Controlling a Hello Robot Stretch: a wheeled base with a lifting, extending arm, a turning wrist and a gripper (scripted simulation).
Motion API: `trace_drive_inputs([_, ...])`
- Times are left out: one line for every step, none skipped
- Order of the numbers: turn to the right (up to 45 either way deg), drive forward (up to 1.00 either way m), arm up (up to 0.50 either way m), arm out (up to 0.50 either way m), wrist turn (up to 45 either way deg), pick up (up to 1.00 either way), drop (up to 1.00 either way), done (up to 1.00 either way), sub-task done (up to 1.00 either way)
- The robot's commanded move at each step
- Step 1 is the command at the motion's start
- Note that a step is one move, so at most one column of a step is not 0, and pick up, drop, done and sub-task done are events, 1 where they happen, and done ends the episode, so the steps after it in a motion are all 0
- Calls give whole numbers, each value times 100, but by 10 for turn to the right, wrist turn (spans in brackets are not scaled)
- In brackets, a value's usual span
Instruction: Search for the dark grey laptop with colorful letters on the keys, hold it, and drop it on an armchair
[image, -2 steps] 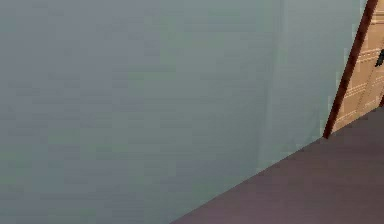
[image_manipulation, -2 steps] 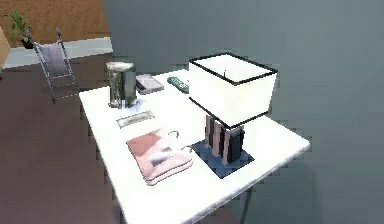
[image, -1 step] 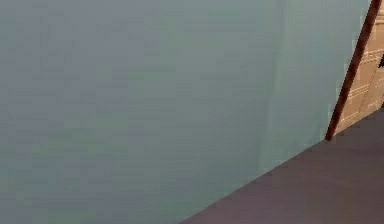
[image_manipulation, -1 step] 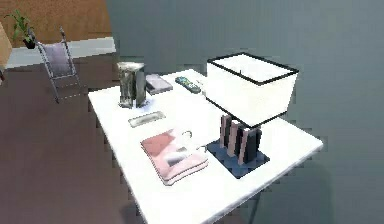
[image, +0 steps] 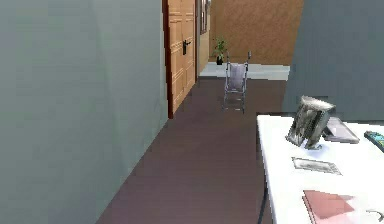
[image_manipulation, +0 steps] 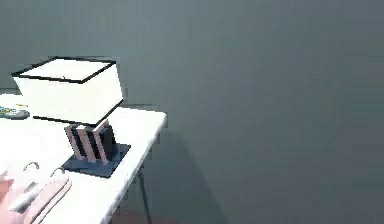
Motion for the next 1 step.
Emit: trace_drive_inputs([60, 0, 0, 0, 0, 0, 0, 0, 0])
